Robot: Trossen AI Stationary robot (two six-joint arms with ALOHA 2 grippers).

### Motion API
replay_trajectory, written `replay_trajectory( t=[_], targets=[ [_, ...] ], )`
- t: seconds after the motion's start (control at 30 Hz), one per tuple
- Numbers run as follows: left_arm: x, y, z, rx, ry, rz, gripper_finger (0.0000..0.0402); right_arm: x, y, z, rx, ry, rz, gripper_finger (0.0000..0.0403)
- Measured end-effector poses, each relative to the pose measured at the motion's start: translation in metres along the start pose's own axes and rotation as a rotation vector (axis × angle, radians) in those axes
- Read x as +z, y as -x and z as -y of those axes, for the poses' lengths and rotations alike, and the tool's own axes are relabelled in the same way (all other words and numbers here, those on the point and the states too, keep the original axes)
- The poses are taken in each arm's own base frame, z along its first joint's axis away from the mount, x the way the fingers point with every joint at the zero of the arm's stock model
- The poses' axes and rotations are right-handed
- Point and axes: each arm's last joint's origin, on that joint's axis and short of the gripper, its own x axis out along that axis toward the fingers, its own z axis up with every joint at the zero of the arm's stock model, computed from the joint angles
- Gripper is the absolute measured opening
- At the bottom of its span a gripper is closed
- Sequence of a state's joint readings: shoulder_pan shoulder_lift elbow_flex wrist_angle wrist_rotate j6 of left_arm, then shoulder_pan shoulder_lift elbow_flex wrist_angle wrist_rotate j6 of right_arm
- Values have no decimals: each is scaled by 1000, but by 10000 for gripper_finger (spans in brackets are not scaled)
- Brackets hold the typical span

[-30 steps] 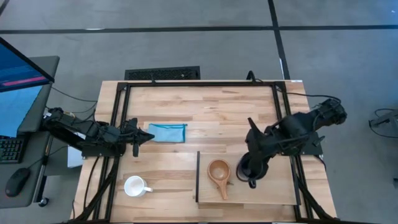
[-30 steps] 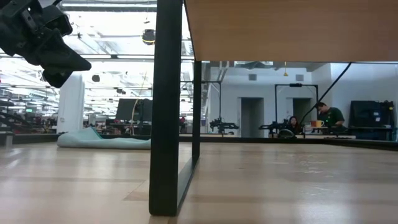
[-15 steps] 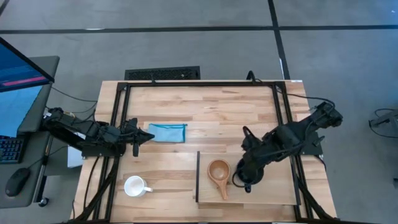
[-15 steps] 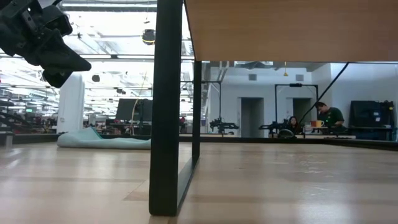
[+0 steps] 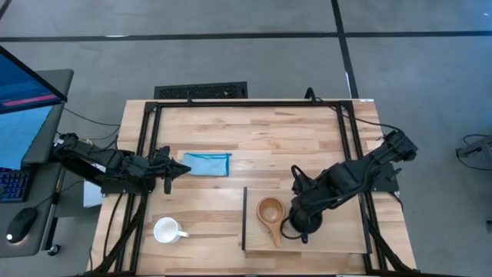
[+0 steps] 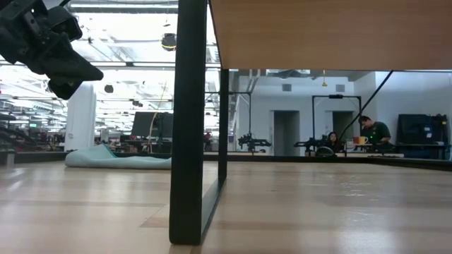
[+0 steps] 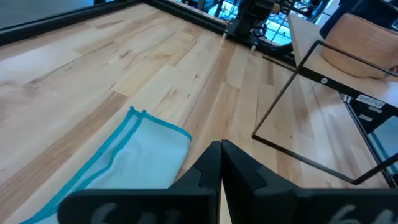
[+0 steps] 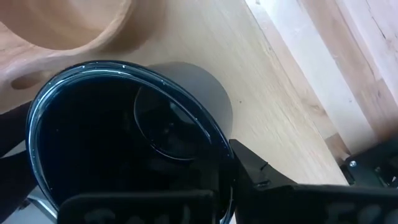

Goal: Stack small to large cups/mugs on shelf
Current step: Put the black mug on the shelf

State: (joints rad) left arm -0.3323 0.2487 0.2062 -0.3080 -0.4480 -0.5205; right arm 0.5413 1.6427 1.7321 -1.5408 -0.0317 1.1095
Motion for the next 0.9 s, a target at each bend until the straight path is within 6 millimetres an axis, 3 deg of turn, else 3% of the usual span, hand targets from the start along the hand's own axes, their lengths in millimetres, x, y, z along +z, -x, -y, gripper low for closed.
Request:
replay_trajectory(
  t=[0.9],
  targets=[
    [0,0,1,-22,-1,-14,0,-2,0,-2,12,-16,-17,29]
  ],
)
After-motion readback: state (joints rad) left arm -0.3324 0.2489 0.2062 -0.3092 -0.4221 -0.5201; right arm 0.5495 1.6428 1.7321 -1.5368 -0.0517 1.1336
